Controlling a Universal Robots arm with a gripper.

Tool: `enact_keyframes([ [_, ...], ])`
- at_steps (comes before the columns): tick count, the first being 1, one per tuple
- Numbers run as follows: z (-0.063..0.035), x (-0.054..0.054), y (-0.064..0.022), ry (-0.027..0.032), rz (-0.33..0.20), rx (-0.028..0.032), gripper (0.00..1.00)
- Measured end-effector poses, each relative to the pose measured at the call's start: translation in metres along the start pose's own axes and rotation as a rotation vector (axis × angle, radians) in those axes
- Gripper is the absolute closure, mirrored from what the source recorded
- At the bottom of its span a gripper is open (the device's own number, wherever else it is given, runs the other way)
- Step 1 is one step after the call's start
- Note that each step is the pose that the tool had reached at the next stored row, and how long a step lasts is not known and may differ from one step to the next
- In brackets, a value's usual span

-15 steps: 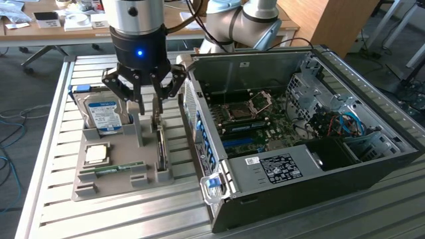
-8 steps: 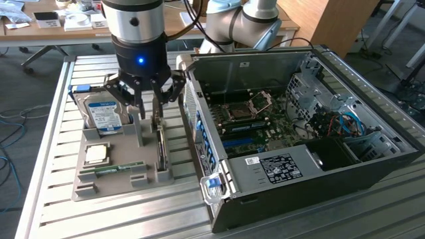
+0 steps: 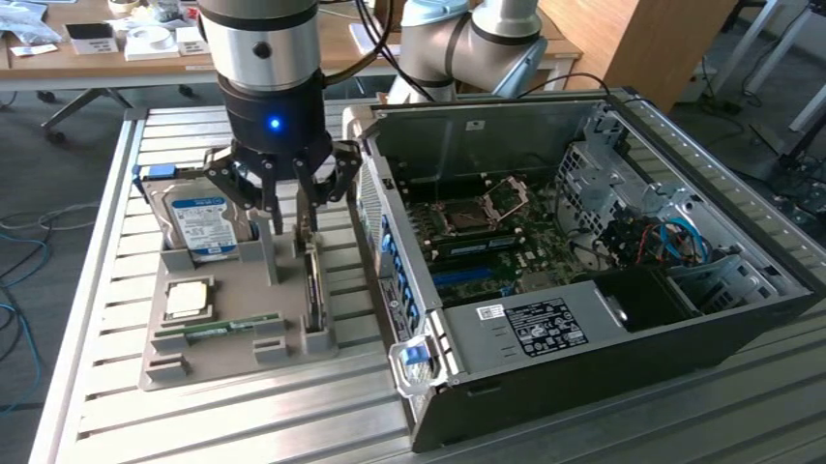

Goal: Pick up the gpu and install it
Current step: 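Pick up the gpu and move the gpu toward the slot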

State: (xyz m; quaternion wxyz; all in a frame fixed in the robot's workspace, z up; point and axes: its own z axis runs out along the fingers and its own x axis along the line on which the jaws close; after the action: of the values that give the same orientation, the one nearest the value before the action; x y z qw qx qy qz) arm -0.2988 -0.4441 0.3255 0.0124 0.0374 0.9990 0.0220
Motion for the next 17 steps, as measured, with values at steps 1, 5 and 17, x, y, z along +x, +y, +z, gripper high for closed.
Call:
enact_keyframes([
  [1,0.0001,0.000,0.0000,0.0000,0.000,-0.0001,0.58],
  [5,0.0028,0.000,-0.0001,-0.0001,0.000,-0.0003,0.58],
  [17,0.0113,0.000,-0.0005,0.0000,0.000,-0.0003,0.58],
])
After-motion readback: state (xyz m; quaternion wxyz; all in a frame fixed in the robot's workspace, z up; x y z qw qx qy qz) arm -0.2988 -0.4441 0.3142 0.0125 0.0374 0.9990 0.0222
